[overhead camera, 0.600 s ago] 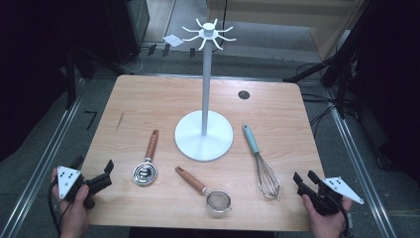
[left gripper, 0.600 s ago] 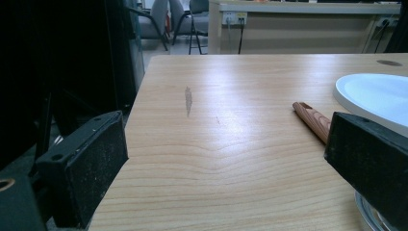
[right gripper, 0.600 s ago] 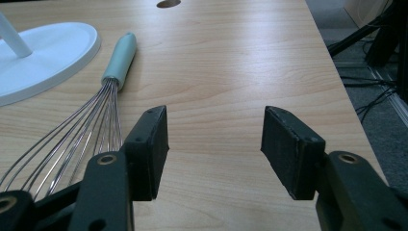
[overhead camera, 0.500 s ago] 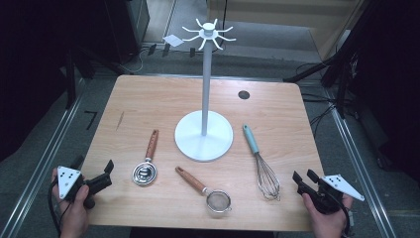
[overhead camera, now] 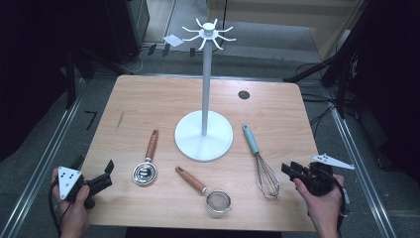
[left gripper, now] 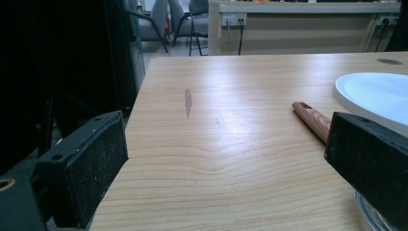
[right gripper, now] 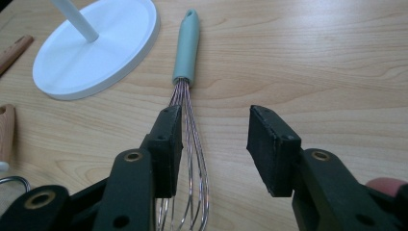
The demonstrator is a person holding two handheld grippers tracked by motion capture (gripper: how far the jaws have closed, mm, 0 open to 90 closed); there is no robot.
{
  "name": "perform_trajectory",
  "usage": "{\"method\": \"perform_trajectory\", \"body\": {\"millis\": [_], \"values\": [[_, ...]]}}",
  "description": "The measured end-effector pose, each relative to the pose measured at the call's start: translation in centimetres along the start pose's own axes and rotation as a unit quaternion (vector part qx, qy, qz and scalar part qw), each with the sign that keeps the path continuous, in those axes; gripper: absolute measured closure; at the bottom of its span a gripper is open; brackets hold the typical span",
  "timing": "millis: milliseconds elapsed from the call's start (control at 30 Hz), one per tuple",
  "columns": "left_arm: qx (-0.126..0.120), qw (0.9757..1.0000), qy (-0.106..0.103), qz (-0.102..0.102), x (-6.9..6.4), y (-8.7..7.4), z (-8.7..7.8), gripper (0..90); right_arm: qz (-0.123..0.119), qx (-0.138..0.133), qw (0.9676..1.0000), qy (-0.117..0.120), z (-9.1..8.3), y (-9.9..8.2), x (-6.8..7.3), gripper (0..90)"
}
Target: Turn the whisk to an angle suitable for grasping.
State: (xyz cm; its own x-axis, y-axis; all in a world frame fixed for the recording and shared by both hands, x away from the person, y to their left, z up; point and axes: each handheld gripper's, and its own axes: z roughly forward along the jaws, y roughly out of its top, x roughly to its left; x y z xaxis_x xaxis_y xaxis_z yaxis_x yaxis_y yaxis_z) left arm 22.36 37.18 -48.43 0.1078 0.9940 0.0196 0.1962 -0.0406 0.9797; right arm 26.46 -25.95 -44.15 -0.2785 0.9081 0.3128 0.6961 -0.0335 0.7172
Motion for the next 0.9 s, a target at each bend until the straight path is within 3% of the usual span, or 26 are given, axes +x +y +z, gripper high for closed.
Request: {"method": "perform_trajectory", "body": {"millis": [67,167,367,700,900], "values": [[0.0,1.0,-0.001,-0.001,0.0,0.0,0.0,1.4,-0.006,0.014,0.9999,0.005,0.4,0.6,0.2,53.1],[0.001,1.0,-0.002,-0.002,0.1,0.0,0.0,1.4,-0.012,0.033,0.9993,0.015,1.0,1.5,0.5,53.7],[0.002,1.0,-0.001,0.001,0.0,0.0,0.0,1.4,-0.038,0.065,0.9972,-0.007,2.7,3.0,1.7,57.5],[0.004,1.0,-0.002,-0.001,0.1,0.0,0.0,1.4,-0.068,0.108,0.9918,-0.005,5.9,5.0,3.4,68.5],[0.005,1.0,-0.003,0.002,0.1,0.0,0.1,1.4,-0.075,0.138,0.9874,-0.021,7.9,5.9,4.1,70.6]]}}
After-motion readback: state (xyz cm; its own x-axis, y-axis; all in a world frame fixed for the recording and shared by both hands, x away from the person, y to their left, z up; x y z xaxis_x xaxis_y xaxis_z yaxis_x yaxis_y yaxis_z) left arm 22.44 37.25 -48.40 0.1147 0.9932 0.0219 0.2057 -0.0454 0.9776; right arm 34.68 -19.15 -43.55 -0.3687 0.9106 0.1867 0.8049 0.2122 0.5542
